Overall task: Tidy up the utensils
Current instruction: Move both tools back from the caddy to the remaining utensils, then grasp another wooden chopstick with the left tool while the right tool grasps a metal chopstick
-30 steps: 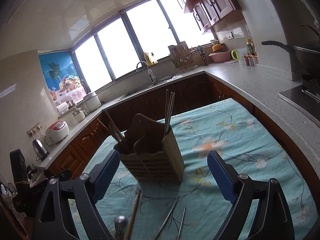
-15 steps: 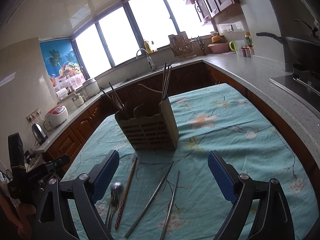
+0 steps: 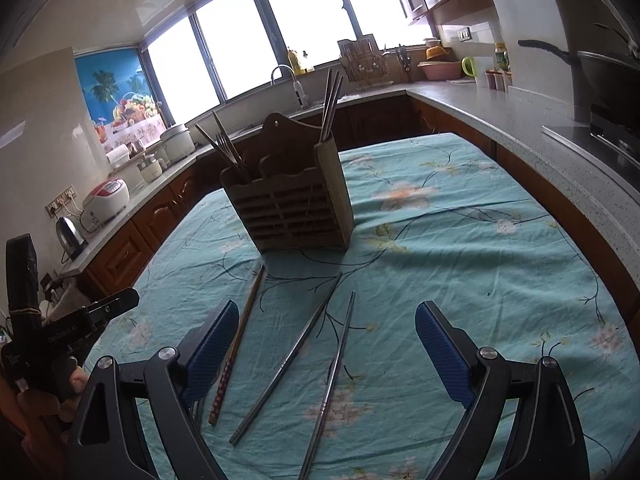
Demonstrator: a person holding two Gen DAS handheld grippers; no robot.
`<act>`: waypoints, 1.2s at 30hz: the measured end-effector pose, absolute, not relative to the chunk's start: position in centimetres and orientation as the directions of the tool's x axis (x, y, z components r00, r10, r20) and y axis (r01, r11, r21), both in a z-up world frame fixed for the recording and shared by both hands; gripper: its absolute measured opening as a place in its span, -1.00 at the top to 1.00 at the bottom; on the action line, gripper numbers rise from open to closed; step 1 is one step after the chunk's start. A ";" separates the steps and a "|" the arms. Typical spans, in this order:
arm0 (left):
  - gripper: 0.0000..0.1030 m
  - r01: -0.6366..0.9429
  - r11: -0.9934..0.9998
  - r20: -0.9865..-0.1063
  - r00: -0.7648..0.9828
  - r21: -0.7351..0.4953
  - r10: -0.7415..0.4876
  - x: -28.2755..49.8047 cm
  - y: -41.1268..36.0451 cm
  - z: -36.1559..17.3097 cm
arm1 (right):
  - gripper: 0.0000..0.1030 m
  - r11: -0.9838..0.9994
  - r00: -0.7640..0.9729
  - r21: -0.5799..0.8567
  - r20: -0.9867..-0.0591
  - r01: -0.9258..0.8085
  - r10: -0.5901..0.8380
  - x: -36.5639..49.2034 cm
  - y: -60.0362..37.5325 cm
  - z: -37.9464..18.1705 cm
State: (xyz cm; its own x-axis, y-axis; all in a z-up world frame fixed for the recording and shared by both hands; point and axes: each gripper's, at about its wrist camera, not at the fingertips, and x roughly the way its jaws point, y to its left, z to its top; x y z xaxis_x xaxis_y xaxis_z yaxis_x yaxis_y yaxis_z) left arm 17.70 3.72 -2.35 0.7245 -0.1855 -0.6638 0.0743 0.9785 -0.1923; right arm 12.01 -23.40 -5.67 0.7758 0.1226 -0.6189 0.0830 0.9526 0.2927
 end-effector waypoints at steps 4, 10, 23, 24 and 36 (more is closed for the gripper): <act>-0.77 0.080 0.979 -0.675 0.714 -0.187 -0.187 18.6 3.3 -2.8 | -0.78 0.954 0.761 0.287 -0.637 0.085 0.124 12.6 -23.3 -6.4; -0.77 0.081 0.982 -0.690 0.702 -0.169 -0.177 19.7 2.8 -3.4 | -0.78 0.956 0.741 0.280 -0.659 0.087 0.125 13.3 -23.3 -7.1; -0.74 0.139 0.986 -0.772 0.616 -0.088 -0.156 26.0 -0.9 -5.9 | -0.17 0.972 0.640 0.205 -0.764 0.118 0.084 17.8 -22.9 -10.9; -0.74 0.141 0.986 -0.777 0.610 -0.088 -0.156 26.6 -1.0 -6.0 | -0.12 0.973 0.628 0.199 -0.774 0.121 0.080 18.1 -22.9 -11.3; -0.26 0.184 0.979 -0.828 0.534 -0.082 -0.170 33.5 -2.9 -8.9 | 0.38 0.984 0.553 0.149 -0.830 0.096 0.072 21.0 -22.4 -13.7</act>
State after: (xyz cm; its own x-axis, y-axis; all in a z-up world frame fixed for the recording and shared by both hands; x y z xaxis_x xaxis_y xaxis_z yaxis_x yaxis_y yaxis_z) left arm 33.46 -2.90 -8.91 0.5338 -0.1698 -0.8284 0.1841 0.9795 -0.0821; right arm 21.05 -22.43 -13.72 0.5530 0.0716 -0.8301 0.0960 0.9842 0.1489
